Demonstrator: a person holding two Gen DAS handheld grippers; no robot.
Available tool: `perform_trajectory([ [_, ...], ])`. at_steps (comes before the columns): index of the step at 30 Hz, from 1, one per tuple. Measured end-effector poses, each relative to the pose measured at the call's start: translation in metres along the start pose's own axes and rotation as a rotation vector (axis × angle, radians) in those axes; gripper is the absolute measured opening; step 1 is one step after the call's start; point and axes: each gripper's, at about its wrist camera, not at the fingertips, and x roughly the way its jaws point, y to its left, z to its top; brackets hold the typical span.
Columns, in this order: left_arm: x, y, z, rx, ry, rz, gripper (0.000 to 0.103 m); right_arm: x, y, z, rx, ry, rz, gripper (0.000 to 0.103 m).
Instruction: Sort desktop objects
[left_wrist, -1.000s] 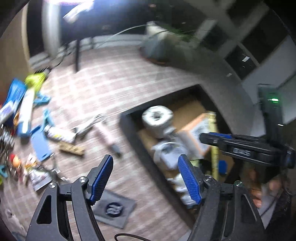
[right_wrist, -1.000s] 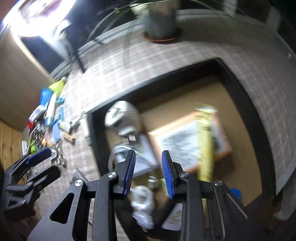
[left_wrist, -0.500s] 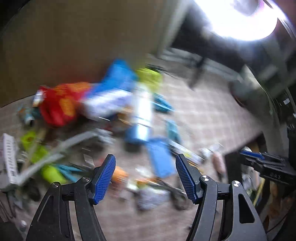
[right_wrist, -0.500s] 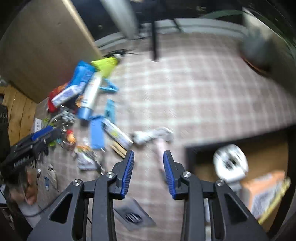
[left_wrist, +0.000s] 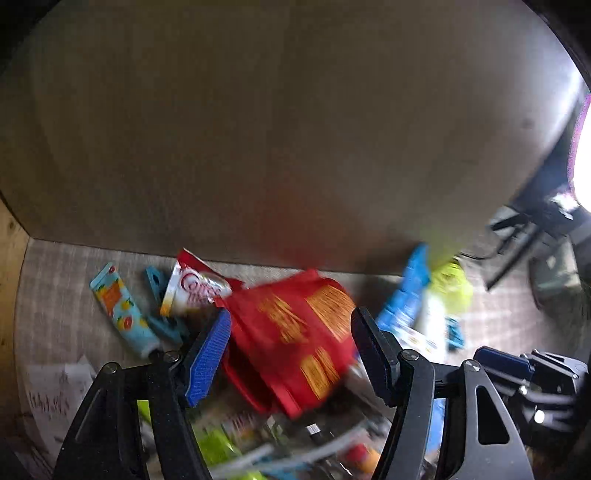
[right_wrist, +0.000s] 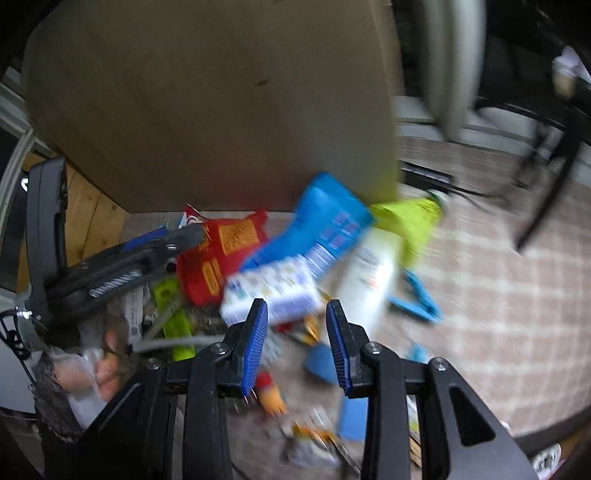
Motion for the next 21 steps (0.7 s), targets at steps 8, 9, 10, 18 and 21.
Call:
perform_trajectory([
  [8,0.041,-0.004,-0.003,0.084,0.028,0.036,0.065,0.075,-0.007,0.01,0.062,0.135,-0.02,0.033],
  [9,0.04,-0.007,-0.008,0.107,0.031,0.039,0.066,0.074,-0.008,0.003,0.046,0.135,-0.016,0.033],
  [10,0.04,-0.008,-0.013,0.115,0.038,0.029,0.066,0.07,-0.009,-0.002,0.034,0.135,-0.018,0.033],
  [18,0.03,-0.025,-0.079,0.131,0.109,-0.088,0.066,0.033,-0.018,-0.08,-0.031,0.145,-0.045,0.033],
  [21,0.022,-0.051,-0.111,0.179,0.124,-0.067,0.066,0.021,-0.02,-0.109,-0.045,0.139,-0.056,0.033],
])
